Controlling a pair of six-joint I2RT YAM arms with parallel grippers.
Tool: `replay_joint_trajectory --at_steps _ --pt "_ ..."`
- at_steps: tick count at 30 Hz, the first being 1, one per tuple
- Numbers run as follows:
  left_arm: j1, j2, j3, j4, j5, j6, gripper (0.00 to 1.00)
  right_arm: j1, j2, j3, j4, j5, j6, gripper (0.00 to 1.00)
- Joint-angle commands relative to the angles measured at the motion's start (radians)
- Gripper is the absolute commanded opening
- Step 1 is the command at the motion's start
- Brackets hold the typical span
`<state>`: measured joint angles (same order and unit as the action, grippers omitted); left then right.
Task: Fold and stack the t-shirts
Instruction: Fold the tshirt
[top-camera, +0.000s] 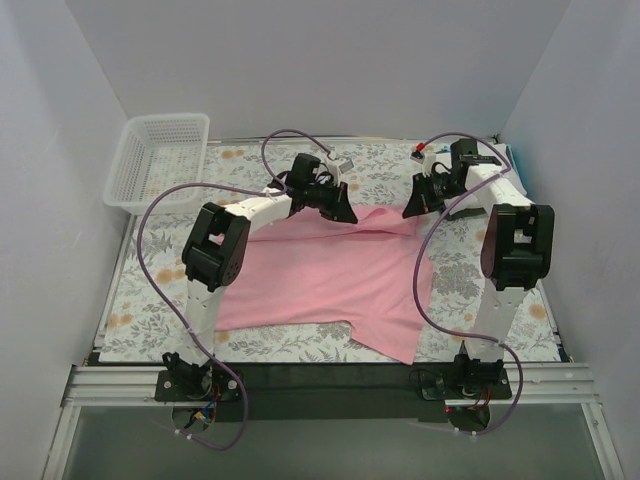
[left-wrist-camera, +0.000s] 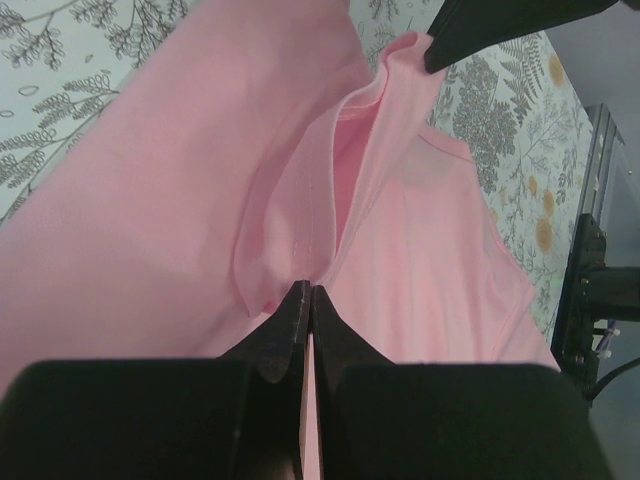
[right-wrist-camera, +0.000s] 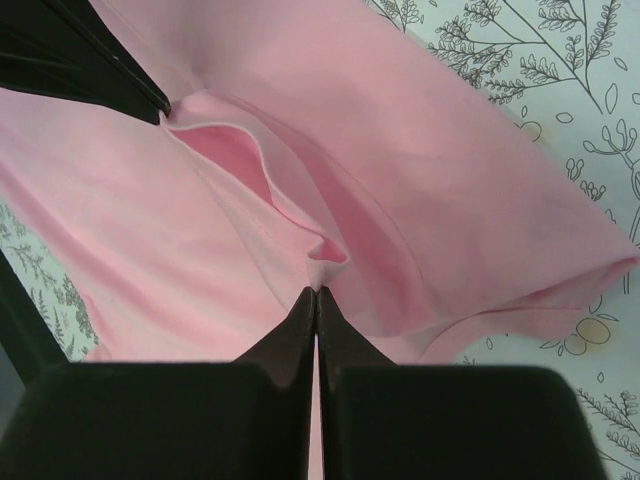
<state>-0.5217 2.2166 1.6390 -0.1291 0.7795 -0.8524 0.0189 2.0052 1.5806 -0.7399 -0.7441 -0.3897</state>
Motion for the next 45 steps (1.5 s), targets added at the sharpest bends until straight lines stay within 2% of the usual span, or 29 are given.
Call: replay_joint_trajectory --at_steps 1,27,31,32,33,36,37,41,43,45 --pt "-0.015 -0.090 -0.034 -0.017 0.014 0.032 0.00 -0.008 -0.069 -0.022 -0.035 -0.021 -0.049 0.01" --pt "-0.038 -0.117 -0.151 -0.021 0.013 0.064 0.00 -0.008 -0.120 -0.149 -0.113 0.000 -0.219 0.01" --pt "-0.041 -0.124 -0.165 -0.049 -0.002 0.085 0.15 -0.008 -0.114 -0.172 -0.128 0.043 -0.265 0.01" --pt "-0.038 -0.135 -0.171 -0.055 -0.008 0.093 0.22 -0.010 -0.112 -0.171 -0.159 0.051 -0.279 0.04" --pt "-0.037 -0.168 -0.177 -0.085 -0.009 0.119 0.25 -0.008 -0.109 -0.166 -0.174 0.054 -0.294 0.25" --pt "0.000 -0.268 -0.218 -0.132 -0.002 0.147 0.34 -0.008 -0.131 -0.127 -0.219 0.060 -0.334 0.49" --pt "0.021 -0.302 -0.260 -0.132 0.006 0.145 0.36 -0.008 -0.140 -0.113 -0.217 0.060 -0.328 0.52" --pt "0.173 -0.414 -0.327 -0.167 -0.006 0.164 0.39 -0.008 -0.125 0.014 -0.214 0.034 -0.256 0.54" --pt "0.221 -0.432 -0.331 -0.211 -0.058 0.188 0.40 -0.010 -0.073 0.097 -0.185 0.058 -0.195 0.48" --pt "0.290 -0.426 -0.340 -0.225 -0.147 0.199 0.39 -0.008 -0.001 0.148 -0.170 0.098 -0.103 0.37"
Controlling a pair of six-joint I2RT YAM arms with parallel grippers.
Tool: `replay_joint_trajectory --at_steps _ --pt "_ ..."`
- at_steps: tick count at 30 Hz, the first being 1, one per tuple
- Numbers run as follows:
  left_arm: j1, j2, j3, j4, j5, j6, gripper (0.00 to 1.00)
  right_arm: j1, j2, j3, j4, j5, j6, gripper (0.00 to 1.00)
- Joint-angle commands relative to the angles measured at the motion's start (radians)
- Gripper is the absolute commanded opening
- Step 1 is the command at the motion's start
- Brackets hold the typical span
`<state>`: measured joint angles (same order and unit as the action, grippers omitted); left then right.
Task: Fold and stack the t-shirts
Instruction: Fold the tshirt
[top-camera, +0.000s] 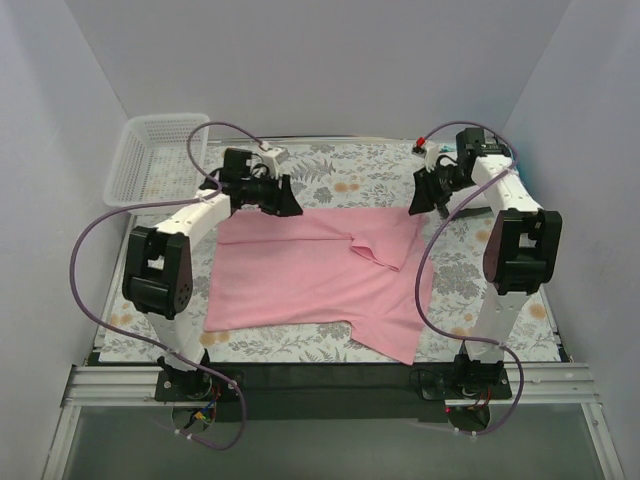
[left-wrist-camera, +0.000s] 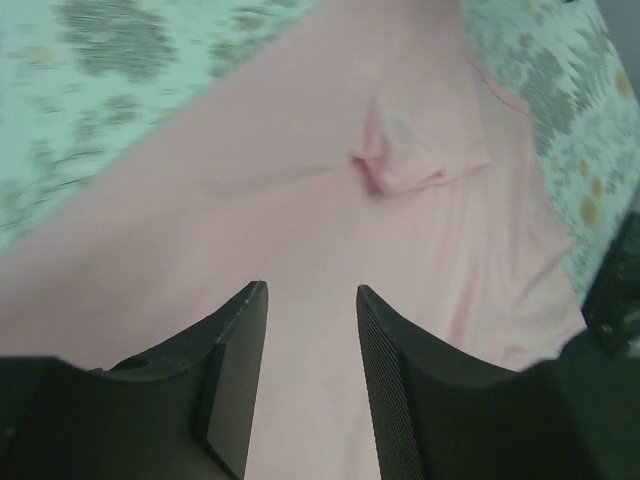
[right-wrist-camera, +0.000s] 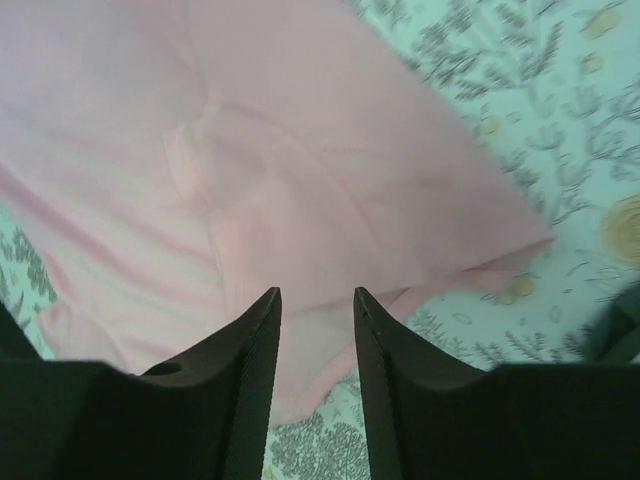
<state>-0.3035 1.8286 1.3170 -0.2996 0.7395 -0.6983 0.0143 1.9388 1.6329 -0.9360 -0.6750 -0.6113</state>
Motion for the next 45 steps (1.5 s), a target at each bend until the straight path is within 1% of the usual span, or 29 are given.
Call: replay_joint_trajectory --at_steps 1,2,5,12,17,19,21,22,23,26,27,28,29,30,31,32,33,34,35,36,37,38,39,40,41,42,43,44,45 --pt "0.093 -0.025 -0.018 -0.059 -0.121 0.048 0.38 -0.002 0.083 0.123 0.051 0.050 0.134 0.35" --pt "0.133 -0.016 -0.015 -0.065 -0.130 0.057 0.38 0.003 0.095 0.127 0.069 0.067 0.156 0.33" --pt "0.177 0.017 -0.015 -0.075 -0.209 0.065 0.36 0.030 0.130 0.119 0.130 0.147 0.199 0.32" --pt "0.227 0.078 -0.030 -0.061 -0.336 0.068 0.33 0.072 0.218 0.113 0.215 0.324 0.234 0.32" --pt "0.265 0.178 0.028 -0.055 -0.405 0.079 0.32 0.073 0.294 0.156 0.249 0.405 0.252 0.33" --pt "0.279 0.248 0.068 -0.061 -0.414 0.083 0.31 0.075 0.314 0.195 0.267 0.439 0.263 0.33" --pt "0.291 0.314 0.158 -0.102 -0.430 0.095 0.30 0.076 0.344 0.246 0.275 0.453 0.269 0.34" --pt "0.291 0.387 0.200 -0.127 -0.434 0.105 0.30 0.075 0.354 0.260 0.290 0.465 0.272 0.34" --pt "0.293 0.417 0.290 -0.151 -0.436 0.114 0.29 0.078 0.374 0.275 0.299 0.468 0.274 0.34" --pt "0.294 0.481 0.387 -0.179 -0.396 0.109 0.30 0.081 0.413 0.366 0.312 0.476 0.275 0.38" --pt "0.296 0.485 0.443 -0.193 -0.370 0.106 0.31 0.081 0.416 0.389 0.315 0.480 0.271 0.40" --pt "0.296 0.482 0.461 -0.199 -0.306 0.103 0.35 0.081 0.417 0.424 0.315 0.465 0.268 0.42" --pt "0.294 0.454 0.473 -0.202 -0.278 0.099 0.36 0.084 0.414 0.435 0.315 0.454 0.268 0.44" --pt "0.294 0.433 0.478 -0.200 -0.253 0.088 0.37 0.082 0.388 0.441 0.316 0.436 0.266 0.49" --pt "0.294 0.407 0.473 -0.200 -0.196 0.088 0.38 0.082 0.365 0.440 0.315 0.396 0.263 0.52" --pt "0.296 0.376 0.462 -0.200 -0.175 0.088 0.40 0.085 0.341 0.420 0.315 0.381 0.259 0.55" --pt "0.294 0.313 0.450 -0.200 -0.157 0.085 0.41 0.087 0.277 0.401 0.307 0.361 0.254 0.63" --pt "0.294 0.273 0.417 -0.200 -0.143 0.085 0.42 0.087 0.237 0.378 0.306 0.317 0.234 0.68" --pt "0.296 0.237 0.400 -0.202 -0.122 0.089 0.43 0.088 0.154 0.314 0.301 0.304 0.226 0.71" --pt "0.294 0.159 0.381 -0.214 -0.117 0.097 0.44 0.096 0.113 0.283 0.278 0.290 0.213 0.73" --pt "0.294 0.121 0.329 -0.223 -0.114 0.115 0.43 0.102 0.071 0.256 0.257 0.254 0.170 0.73" --pt "0.296 0.083 0.300 -0.230 -0.109 0.131 0.44 0.114 -0.004 0.184 0.234 0.246 0.159 0.73" --pt "0.296 0.036 0.256 -0.245 -0.108 0.147 0.44 0.119 -0.038 0.150 0.212 0.239 0.141 0.70" --pt "0.302 -0.039 0.175 -0.246 -0.107 0.178 0.44 0.124 -0.072 0.106 0.157 0.217 0.121 0.69" --pt "0.302 -0.084 0.125 -0.256 -0.104 0.198 0.44 0.137 -0.136 0.066 0.134 0.210 0.082 0.67" --pt "0.302 -0.122 0.085 -0.283 -0.104 0.219 0.44 0.145 -0.168 -0.027 0.118 0.210 0.065 0.66" --pt "0.332 -0.187 0.047 -0.301 -0.106 0.246 0.44 0.151 -0.202 -0.074 0.086 0.206 0.042 0.66" --pt "0.351 -0.215 -0.029 -0.320 -0.107 0.300 0.45 0.170 -0.265 -0.120 0.082 0.215 0.010 0.65" --pt "0.362 -0.239 -0.062 -0.370 -0.094 0.344 0.45 0.180 -0.293 -0.171 0.071 0.219 -0.005 0.64"
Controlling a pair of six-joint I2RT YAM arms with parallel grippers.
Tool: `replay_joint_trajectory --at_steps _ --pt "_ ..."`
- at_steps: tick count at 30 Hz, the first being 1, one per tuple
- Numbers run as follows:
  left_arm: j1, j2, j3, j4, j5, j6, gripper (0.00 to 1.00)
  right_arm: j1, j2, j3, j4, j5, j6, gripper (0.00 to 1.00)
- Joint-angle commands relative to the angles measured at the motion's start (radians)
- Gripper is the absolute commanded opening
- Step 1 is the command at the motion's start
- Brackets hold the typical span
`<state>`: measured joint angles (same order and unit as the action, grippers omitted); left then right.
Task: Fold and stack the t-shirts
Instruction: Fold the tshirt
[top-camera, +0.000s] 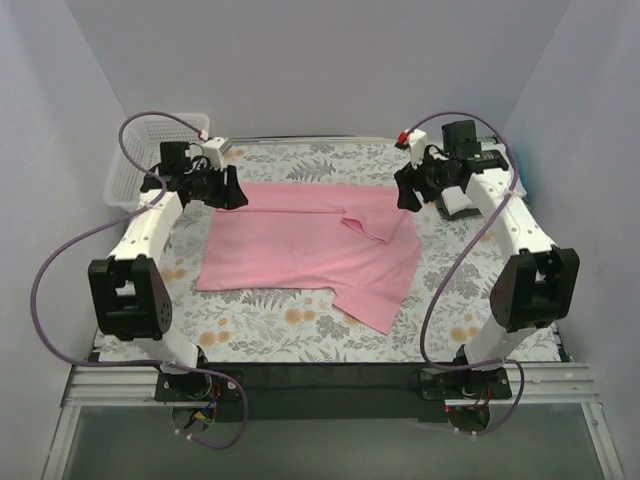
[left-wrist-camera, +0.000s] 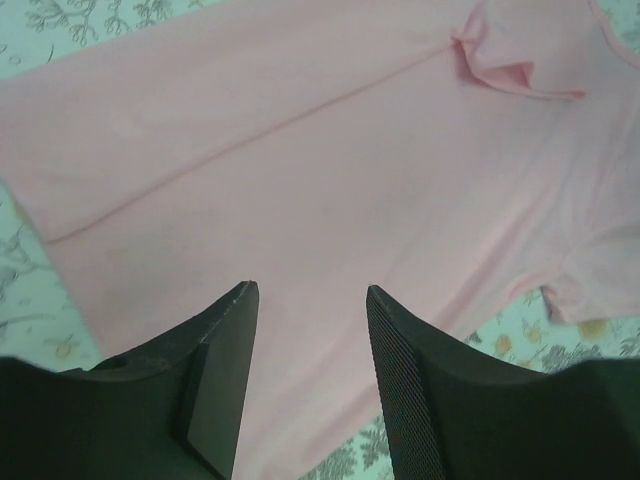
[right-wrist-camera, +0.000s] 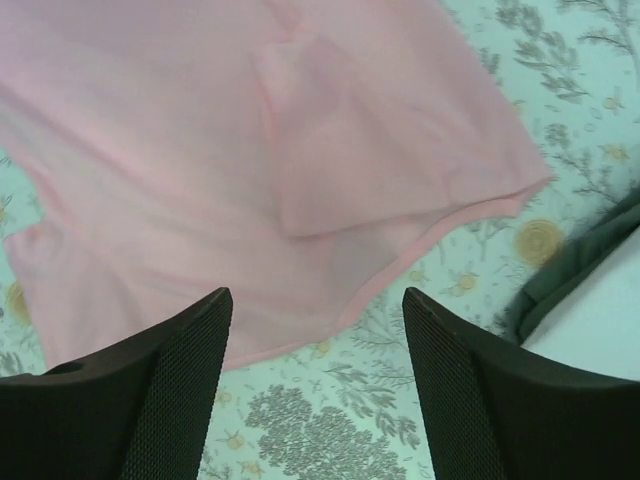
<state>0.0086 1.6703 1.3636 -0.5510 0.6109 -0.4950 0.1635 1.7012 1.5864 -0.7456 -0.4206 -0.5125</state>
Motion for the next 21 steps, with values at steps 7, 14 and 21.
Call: replay_joint_trajectory --at_steps 7,14,21 --pt "0.134 -0.288 -0.345 -0.233 0.010 0.348 0.46 0.214 -0.235 -0.435 -0.115 0.081 -0.123 0.56" --pt "0.140 -0.351 -0.403 -0.293 -0.022 0.418 0.46 0.306 -0.256 -0.598 -0.002 0.192 -0.107 0.50" --pt "0.140 -0.337 -0.434 -0.299 -0.049 0.467 0.47 0.324 -0.285 -0.698 0.052 0.244 -0.121 0.52"
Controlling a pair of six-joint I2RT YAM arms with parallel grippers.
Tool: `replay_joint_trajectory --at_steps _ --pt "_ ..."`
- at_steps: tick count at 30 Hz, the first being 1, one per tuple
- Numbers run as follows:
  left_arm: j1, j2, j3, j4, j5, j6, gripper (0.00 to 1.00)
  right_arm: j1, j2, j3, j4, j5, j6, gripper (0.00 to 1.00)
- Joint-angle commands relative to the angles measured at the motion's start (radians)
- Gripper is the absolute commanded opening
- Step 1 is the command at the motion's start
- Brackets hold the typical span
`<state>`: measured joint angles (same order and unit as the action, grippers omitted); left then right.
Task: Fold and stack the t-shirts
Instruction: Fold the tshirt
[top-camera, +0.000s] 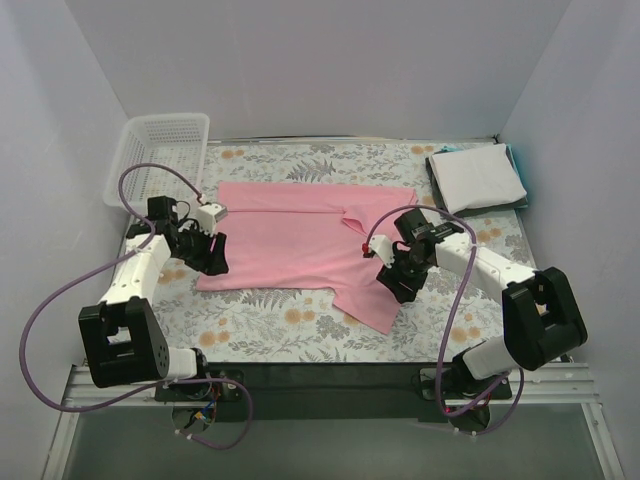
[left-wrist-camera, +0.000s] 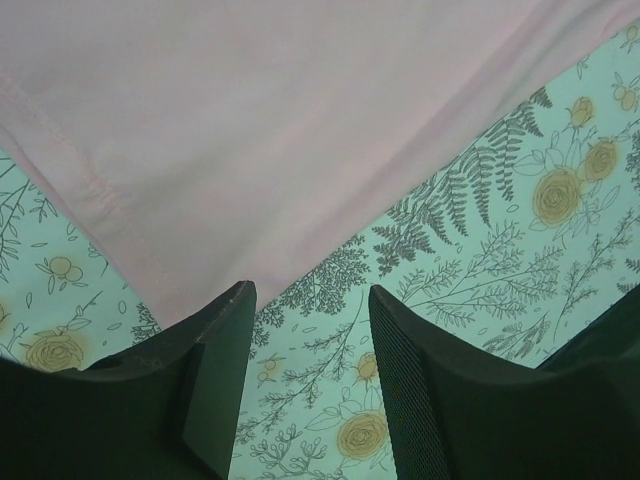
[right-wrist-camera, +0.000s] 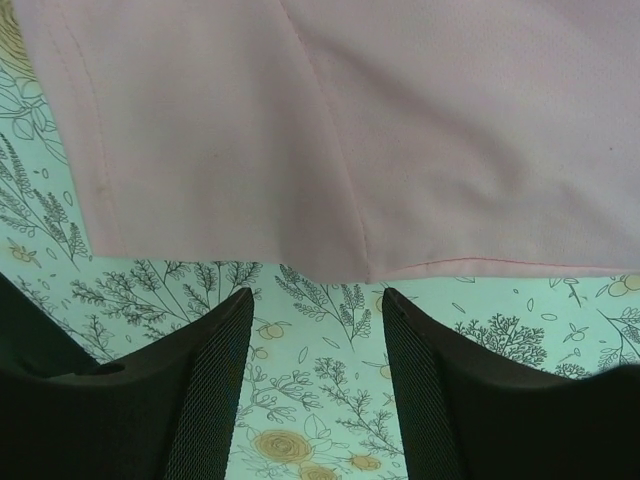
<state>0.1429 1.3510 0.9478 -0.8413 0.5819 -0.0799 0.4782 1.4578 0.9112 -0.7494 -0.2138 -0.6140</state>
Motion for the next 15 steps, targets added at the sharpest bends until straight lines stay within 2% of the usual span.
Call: replay_joint_trajectory --at_steps 1,8,11,15 --pt "0.004 -0.015 -0.026 -0.004 -0.024 0.057 0.47 0.011 -0.040 -0.029 0.067 0.047 -0.020 0.52" --pt "0.004 -0.012 -0.127 0.114 -0.123 0.138 0.47 0.023 0.012 -0.104 0.177 0.083 -0.015 0.50" --pt "0.004 -0.015 -0.175 0.165 -0.180 0.193 0.47 0.028 0.019 -0.129 0.194 0.091 -0.012 0.41" --pt "0.006 -0.013 -0.236 0.225 -0.252 0.313 0.47 0.028 0.024 -0.150 0.206 0.106 -0.013 0.24"
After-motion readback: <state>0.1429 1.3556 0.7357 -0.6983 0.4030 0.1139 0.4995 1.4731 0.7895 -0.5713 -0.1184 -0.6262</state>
